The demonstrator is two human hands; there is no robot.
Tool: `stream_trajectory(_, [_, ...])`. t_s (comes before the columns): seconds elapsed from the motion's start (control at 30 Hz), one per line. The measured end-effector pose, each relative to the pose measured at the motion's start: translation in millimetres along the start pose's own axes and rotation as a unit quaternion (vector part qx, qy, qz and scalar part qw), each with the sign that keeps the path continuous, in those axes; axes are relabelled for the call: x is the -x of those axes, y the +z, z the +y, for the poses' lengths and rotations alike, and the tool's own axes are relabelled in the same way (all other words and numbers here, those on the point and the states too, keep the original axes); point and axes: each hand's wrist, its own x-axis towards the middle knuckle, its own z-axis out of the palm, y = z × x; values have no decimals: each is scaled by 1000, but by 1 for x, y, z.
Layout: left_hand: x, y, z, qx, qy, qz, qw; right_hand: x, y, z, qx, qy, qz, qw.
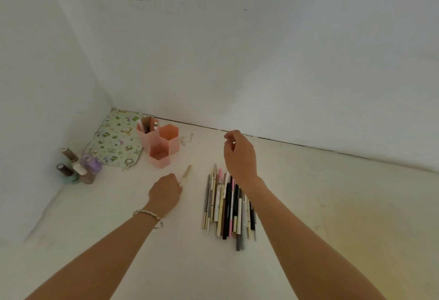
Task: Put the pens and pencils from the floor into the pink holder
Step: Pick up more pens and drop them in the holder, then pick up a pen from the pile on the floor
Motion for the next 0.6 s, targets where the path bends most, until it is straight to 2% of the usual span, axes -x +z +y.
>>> stream_trajectory(0.03, [1,-3,7,75,18,20,997,4,0,5,27,11,-26,999])
stream_trajectory(0.1, [3,-16,25,225,70,83,968,12,6,14,104,38,-93,989])
stream_trajectory(0.17, [8,-31,42,319,105,128,933,23,16,24,193,46,-156,968])
stream_trajectory(0.27, [15,-43,58,416,112,136,892,41,32,33,285,20,-195,938])
stream_trajectory(0.33, [17,-47,63,442,106,137,880,49,42,36,312,9,-201,928])
stream_trajectory(0.6, [19,-41,59,457,71,150,874,58,71,37,364,25,-240,899])
